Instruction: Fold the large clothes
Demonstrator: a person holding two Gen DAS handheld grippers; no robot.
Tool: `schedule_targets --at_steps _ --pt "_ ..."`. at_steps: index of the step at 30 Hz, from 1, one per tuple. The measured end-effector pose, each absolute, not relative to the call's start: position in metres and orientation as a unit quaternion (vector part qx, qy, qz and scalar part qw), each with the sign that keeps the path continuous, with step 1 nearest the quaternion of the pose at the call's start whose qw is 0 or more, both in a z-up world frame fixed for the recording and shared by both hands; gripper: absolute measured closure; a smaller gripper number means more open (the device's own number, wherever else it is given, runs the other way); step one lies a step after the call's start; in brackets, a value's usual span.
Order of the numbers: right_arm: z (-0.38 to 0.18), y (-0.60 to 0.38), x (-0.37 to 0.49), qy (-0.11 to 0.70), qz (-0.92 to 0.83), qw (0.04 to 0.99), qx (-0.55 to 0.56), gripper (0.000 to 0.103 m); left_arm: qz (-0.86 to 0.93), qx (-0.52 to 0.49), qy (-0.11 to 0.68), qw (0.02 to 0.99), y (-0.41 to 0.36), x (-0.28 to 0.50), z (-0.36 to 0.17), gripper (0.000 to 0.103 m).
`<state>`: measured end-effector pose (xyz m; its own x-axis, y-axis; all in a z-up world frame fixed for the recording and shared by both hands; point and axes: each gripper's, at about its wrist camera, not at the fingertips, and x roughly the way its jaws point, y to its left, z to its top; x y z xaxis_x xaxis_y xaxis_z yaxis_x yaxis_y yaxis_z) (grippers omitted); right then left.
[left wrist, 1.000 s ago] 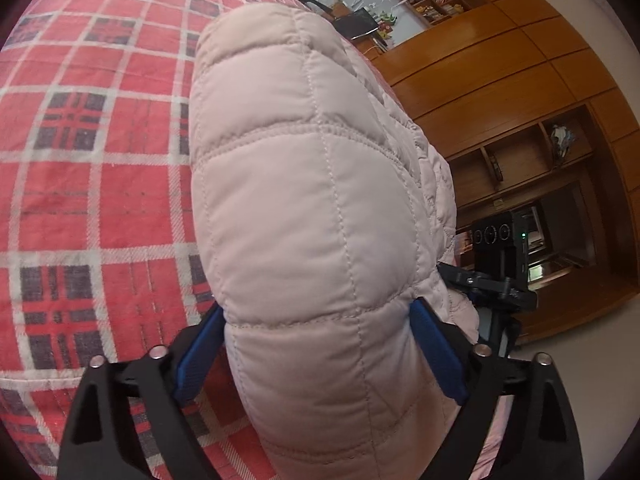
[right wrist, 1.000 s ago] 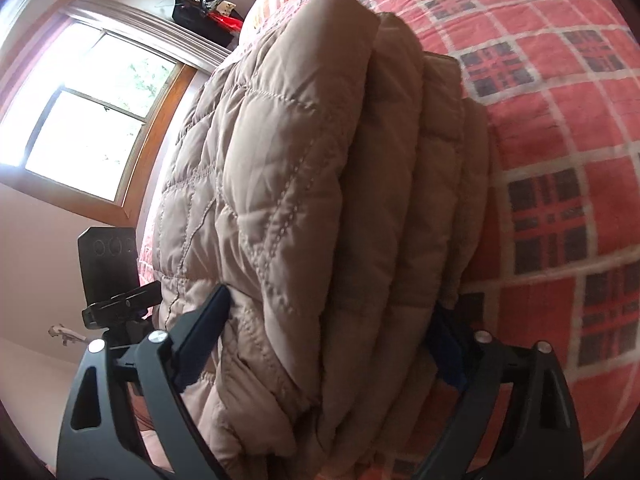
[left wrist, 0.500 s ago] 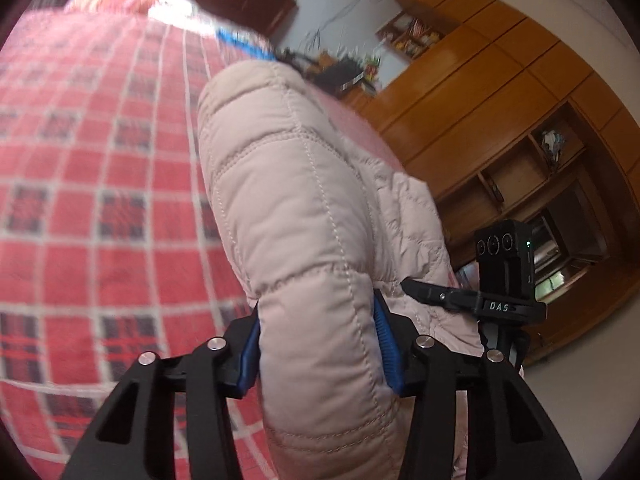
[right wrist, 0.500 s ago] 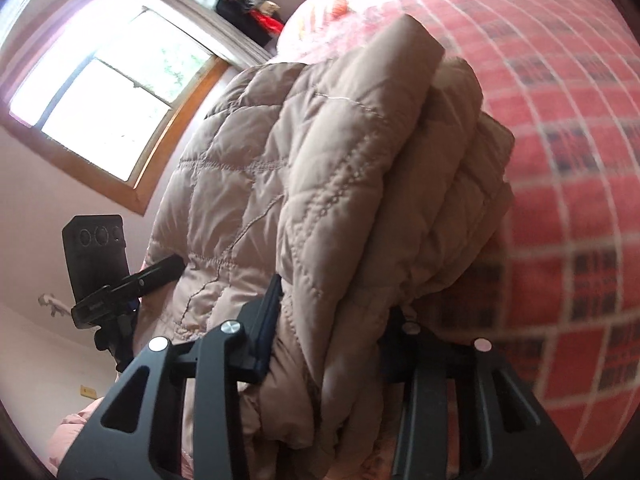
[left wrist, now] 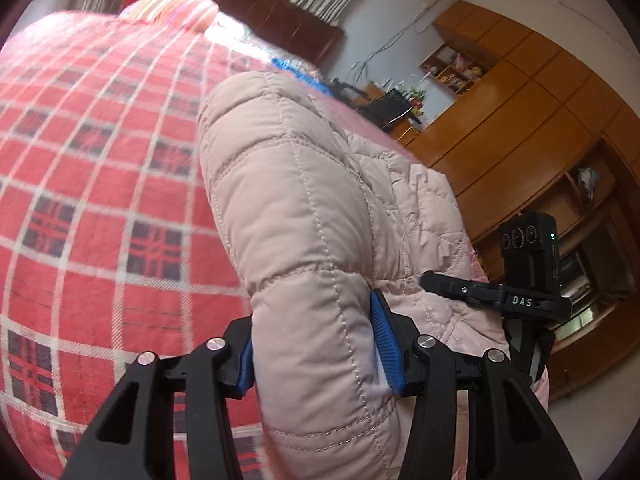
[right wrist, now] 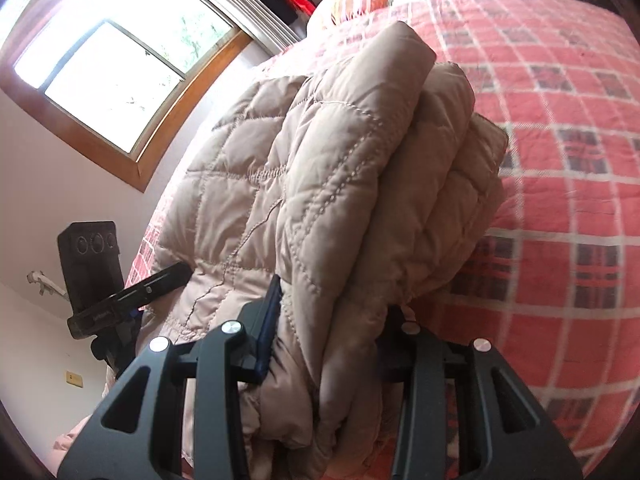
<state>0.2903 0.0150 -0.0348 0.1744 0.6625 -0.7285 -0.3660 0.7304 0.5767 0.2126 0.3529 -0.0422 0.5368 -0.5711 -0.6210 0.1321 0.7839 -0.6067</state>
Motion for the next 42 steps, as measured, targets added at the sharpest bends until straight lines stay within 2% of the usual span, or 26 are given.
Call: schedule_targets --at_steps 5,11,13,14,16,21,27,42 --pt "-0.047 0.013 0.294 0.548 0.337 0.75 0.15 0.061 -0.22 -0.243 0.439 0.837 0.358 0.215 -0.056 0.048" --pt "-0.058 0.002 0.296 0.548 0.336 0.746 0.177 0.053 -0.207 -0.222 0.446 0.842 0.358 0.219 -0.059 0.035" --pt "-0.053 0.001 0.297 0.547 0.331 0.747 0.181 0.044 -0.194 -0.217 0.447 0.846 0.354 0.221 -0.057 0.029" --pt "-0.049 -0.001 0.295 0.545 0.329 0.749 0.182 0.041 -0.188 -0.214 0.448 0.848 0.353 0.217 -0.053 0.028" --pt "-0.041 -0.008 0.288 0.54 0.32 0.758 0.176 0.028 -0.167 -0.203 0.446 0.856 0.352 0.209 -0.044 0.027" --pt "-0.003 -0.026 0.252 0.505 0.276 0.807 0.133 0.012 -0.09 -0.145 0.435 0.884 0.344 0.183 -0.016 0.025" --pt "0.028 -0.031 0.192 0.47 0.228 0.849 0.081 0.007 -0.03 -0.116 0.426 0.897 0.333 0.137 0.004 0.023" --pt "0.028 0.002 0.099 0.453 0.113 0.884 0.024 0.005 0.057 -0.045 0.421 0.904 0.306 0.051 0.025 0.023"
